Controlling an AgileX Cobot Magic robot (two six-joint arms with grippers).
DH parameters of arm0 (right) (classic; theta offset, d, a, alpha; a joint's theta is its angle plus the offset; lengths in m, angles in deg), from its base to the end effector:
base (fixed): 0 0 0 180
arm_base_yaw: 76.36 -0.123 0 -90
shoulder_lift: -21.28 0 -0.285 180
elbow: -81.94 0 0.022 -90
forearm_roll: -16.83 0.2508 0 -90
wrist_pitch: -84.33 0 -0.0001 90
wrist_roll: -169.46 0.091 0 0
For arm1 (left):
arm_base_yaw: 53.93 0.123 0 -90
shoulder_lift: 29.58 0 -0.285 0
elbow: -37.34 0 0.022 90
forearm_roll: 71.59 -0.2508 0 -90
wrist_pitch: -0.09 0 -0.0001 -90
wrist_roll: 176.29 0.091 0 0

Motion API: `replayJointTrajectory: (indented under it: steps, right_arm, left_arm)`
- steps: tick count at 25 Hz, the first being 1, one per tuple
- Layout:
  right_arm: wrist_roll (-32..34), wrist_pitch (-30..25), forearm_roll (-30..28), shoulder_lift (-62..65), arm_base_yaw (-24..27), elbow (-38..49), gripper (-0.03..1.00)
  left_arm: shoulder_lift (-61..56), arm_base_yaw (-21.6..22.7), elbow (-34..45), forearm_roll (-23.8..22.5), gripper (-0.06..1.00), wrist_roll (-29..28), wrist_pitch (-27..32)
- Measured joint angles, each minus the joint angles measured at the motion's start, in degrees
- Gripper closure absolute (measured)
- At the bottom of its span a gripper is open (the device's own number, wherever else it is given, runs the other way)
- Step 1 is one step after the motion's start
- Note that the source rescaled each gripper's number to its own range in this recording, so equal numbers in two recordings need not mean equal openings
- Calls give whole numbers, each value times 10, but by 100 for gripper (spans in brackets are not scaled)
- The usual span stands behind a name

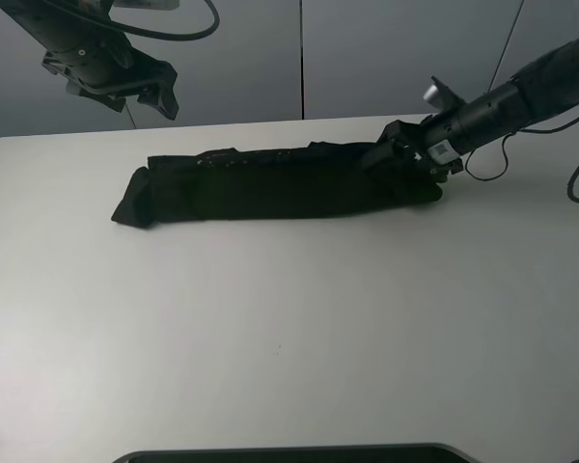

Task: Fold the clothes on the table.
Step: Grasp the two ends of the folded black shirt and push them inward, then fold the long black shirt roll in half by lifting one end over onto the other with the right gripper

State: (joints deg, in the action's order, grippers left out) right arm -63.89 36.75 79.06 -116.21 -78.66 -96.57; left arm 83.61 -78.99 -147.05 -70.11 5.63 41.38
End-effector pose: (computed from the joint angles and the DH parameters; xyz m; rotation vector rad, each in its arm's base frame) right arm 0.4052 0.0758 0.0740 -0.2111 2.7269 1.0184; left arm 0.3635 -0.1717 0.2461 0.5944 2.5614 -0.1695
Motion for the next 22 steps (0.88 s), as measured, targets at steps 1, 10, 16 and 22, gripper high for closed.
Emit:
replayJointTrajectory:
  steps: [1, 10, 16, 22]
  right_arm:
    - [-2, -3, 1, 0, -8, 0, 9]
    - [35, 8, -59, -14, -52, 1, 91]
    - [236, 11, -250, 18, -33, 0, 91]
    - [449, 28, -611, 99, 69, 8, 91]
  left_arm:
    - [0, 0, 0, 0, -5, 0, 0]
    - [0, 0, 0, 0, -5, 0, -2]
    - [0, 0, 0, 0, -5, 0, -2]
    - [0, 0, 0, 0, -5, 0, 1]
